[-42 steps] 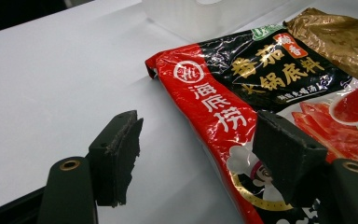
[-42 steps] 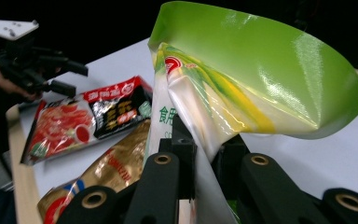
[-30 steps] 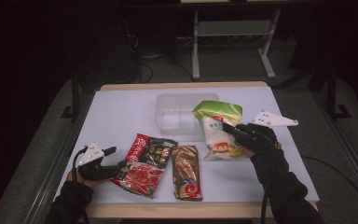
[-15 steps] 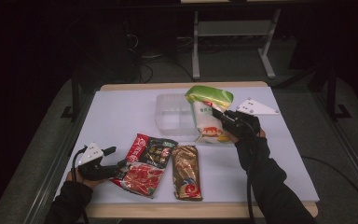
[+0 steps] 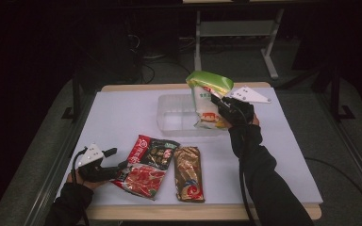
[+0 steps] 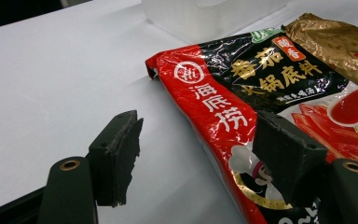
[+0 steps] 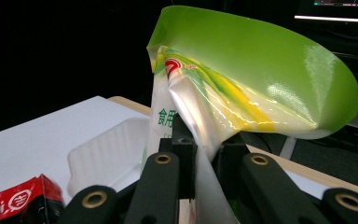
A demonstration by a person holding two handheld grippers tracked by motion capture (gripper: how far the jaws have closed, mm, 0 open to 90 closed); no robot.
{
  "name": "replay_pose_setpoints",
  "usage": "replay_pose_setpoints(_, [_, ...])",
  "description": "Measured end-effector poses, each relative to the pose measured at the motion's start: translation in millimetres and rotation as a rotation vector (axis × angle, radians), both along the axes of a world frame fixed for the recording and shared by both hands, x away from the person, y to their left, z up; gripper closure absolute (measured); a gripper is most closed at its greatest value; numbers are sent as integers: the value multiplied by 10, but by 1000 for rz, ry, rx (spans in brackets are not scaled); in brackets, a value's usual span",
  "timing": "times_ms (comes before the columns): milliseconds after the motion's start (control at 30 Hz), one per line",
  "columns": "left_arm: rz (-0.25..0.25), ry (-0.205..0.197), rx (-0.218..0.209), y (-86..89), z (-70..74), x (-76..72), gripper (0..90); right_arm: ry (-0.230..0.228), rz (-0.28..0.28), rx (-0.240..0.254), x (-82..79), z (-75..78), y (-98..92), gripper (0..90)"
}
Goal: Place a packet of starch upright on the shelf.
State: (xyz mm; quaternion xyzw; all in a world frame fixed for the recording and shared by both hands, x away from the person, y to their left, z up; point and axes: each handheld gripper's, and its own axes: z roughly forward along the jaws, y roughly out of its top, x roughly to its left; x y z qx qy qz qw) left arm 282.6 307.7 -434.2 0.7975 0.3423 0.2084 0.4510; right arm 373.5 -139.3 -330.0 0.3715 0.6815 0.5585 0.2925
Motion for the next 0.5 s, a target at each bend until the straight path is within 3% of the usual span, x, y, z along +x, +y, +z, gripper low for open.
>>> replay_pose_setpoints(433, [-8, 2, -3, 1, -3, 4, 313, -17, -88, -14, 200, 47, 62, 812])
replay_pose_setpoints(500, [-10, 3, -4, 1, -3, 2, 313, -18, -124, -14, 265, 49, 68, 813])
